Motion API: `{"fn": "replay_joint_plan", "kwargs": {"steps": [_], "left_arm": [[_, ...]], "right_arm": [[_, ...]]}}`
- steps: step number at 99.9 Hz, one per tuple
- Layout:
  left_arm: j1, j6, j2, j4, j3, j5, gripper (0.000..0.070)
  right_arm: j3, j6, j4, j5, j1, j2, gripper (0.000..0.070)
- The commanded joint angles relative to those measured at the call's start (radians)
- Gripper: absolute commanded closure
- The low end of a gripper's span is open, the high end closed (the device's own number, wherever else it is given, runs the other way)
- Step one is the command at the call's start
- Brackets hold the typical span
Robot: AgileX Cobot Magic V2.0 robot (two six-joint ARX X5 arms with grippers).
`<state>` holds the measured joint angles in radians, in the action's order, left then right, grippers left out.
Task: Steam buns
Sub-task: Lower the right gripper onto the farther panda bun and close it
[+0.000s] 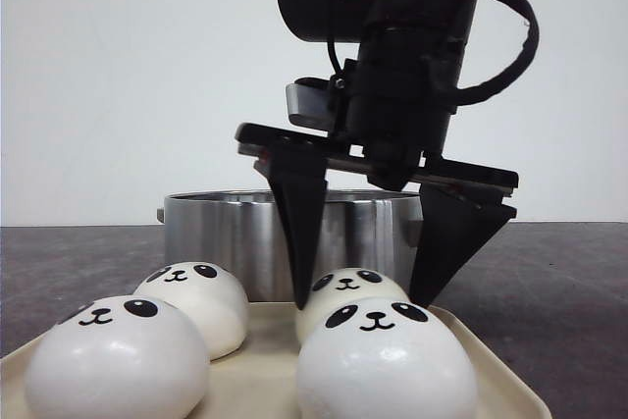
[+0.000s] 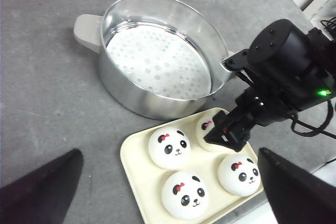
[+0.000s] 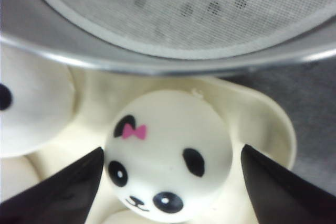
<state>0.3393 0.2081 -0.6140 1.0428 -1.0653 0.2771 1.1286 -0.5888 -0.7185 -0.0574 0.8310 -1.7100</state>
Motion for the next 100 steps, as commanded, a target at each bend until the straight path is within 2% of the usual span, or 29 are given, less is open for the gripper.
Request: {"fn": "replay_joint_plan", "kwargs": {"steps": [1, 29, 88, 100], "left_arm": [[0.005, -0.013, -0.004, -0.010, -0.017, -0.018, 0.0033], [0.005, -0.009, -0.005, -0.017, -0.017, -0.040, 0.0033], [0.005, -0.042, -0.005, 0.015, -0.017, -0.053, 0.0033], [0.005, -0.046, -0.005, 0.031, -0.017, -0.053, 0.0034]], "right_arm": [[0.011, 0.048, 0.003, 0.012, 0.011, -0.016, 0.0194], [0.011, 0.066, 0.037, 0.021, 0.009, -0.016, 0.0218], [0.011, 0.076, 0.030, 0.040, 0.029, -0.016, 0.0223], [0.011, 0.076, 0.031, 0.051, 0.043, -0.016, 0.0275]]}}
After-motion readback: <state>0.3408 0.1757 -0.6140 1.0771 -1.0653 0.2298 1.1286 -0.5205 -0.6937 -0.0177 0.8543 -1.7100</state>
